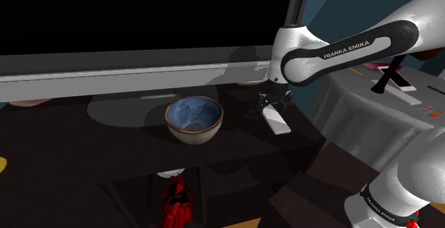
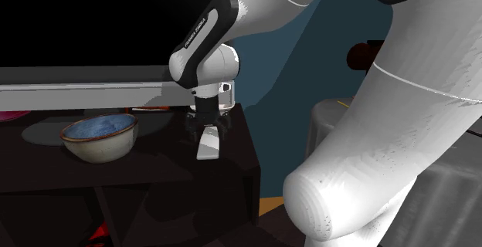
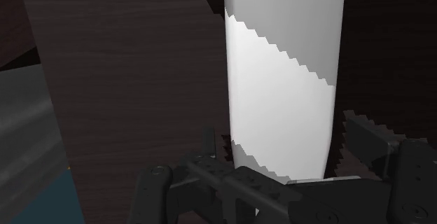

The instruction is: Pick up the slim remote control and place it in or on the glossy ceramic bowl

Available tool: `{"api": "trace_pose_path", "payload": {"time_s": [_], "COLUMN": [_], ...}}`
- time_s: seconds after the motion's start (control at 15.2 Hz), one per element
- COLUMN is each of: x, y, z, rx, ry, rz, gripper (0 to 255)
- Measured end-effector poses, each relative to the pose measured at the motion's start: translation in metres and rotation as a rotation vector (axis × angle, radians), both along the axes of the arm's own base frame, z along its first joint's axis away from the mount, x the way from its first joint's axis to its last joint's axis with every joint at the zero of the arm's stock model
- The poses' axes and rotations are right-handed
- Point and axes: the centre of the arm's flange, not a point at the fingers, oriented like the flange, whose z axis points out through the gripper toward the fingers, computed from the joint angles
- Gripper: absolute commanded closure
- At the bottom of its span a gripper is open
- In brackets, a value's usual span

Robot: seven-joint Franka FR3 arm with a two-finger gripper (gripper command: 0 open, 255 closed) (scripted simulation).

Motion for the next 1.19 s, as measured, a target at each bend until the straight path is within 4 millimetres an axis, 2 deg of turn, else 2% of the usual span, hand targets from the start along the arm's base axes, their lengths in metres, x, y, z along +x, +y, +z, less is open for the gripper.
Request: {"api": "trace_pose_path", "payload": {"time_s": [0.07,0.73,1.19], "x": [0.0,0.0,0.001], "y": [0.0,0.0,0.0], "z": [0.0,0.0,0.032], "rx": [0.0,0.0,0.0], "ry": [0.0,0.0,0.0], "rz": [0.0,0.0,0.0], "gripper": [255,255,255]}}
